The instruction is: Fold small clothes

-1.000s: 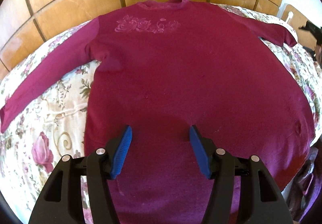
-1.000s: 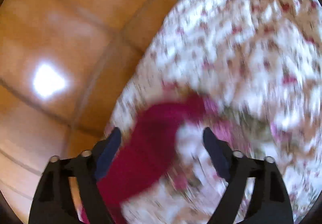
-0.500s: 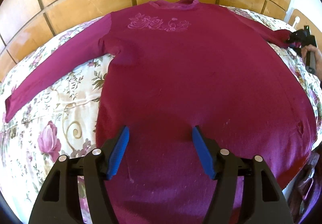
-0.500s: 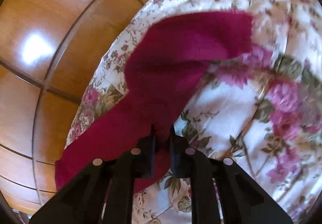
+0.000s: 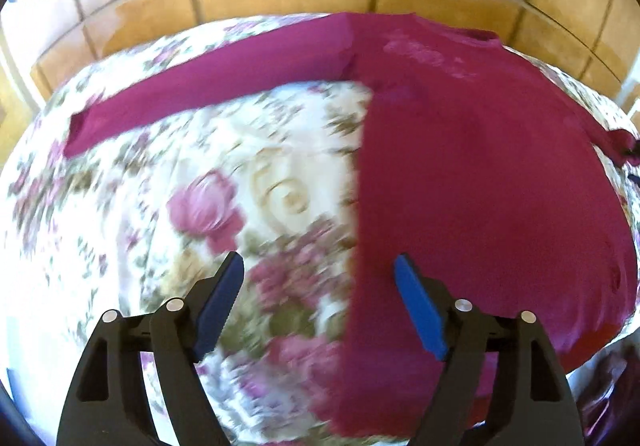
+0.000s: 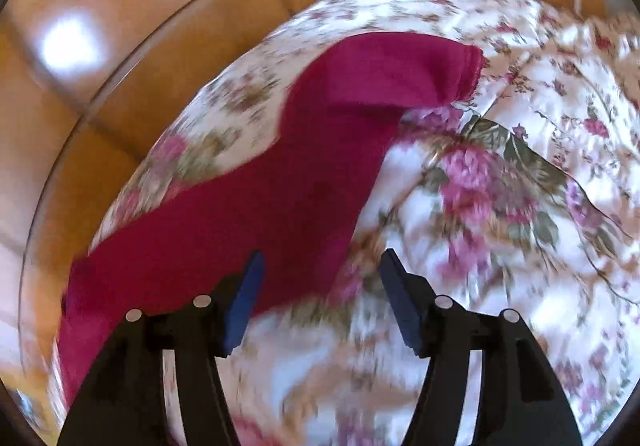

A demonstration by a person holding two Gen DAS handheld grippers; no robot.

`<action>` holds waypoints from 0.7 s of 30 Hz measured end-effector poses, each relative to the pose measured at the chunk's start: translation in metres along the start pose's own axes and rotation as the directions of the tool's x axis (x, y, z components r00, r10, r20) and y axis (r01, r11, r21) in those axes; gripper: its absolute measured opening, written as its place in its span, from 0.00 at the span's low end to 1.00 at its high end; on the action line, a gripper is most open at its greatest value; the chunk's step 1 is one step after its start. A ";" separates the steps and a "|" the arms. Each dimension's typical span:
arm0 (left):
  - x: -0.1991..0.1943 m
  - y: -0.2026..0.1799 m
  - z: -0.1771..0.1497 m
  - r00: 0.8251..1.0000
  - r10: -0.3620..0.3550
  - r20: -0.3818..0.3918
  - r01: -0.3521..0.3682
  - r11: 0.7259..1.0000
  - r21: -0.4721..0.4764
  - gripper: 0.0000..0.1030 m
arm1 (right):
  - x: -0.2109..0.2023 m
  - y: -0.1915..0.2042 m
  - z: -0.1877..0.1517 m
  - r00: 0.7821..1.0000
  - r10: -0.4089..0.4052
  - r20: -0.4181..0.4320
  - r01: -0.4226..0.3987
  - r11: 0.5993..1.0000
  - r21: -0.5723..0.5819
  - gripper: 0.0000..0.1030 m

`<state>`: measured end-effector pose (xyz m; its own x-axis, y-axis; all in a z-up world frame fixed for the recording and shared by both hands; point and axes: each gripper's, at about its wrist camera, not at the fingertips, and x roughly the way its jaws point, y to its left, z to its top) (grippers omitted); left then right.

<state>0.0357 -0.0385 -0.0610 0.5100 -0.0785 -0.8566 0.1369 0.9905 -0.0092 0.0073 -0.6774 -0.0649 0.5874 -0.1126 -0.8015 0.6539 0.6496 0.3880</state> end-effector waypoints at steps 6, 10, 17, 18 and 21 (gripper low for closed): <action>0.007 0.013 -0.016 0.994 -0.101 -0.032 0.099 0.994 -0.042 0.73 | -0.035 0.047 -0.097 0.956 0.188 -0.223 -0.241 0.940 -0.241 0.60; 0.007 0.004 -0.018 0.983 -0.180 -0.025 0.180 0.984 -0.012 0.37 | -0.049 0.067 -0.169 0.915 0.175 -0.365 -0.312 0.879 -0.361 0.42; -0.001 -0.009 -0.019 0.962 -0.274 -0.005 0.273 0.960 0.060 0.02 | -0.081 0.084 -0.217 0.942 0.118 -0.316 -0.262 0.846 -0.465 0.06; -0.008 -0.006 -0.019 0.957 -0.290 0.006 0.289 0.955 0.062 0.02 | -0.090 0.087 -0.217 0.945 0.126 -0.302 -0.264 0.837 -0.479 0.06; -0.023 0.007 -0.022 0.949 -0.314 0.016 0.312 0.948 0.059 0.02 | -0.118 0.090 -0.213 0.955 0.143 -0.261 -0.262 0.822 -0.506 0.06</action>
<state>0.0063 -0.0275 -0.0522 0.4551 -0.3870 -0.8019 0.3392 0.9081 -0.2457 -0.1050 -0.4458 -0.0322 0.5300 0.1817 -0.8283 0.1426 0.9438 0.2983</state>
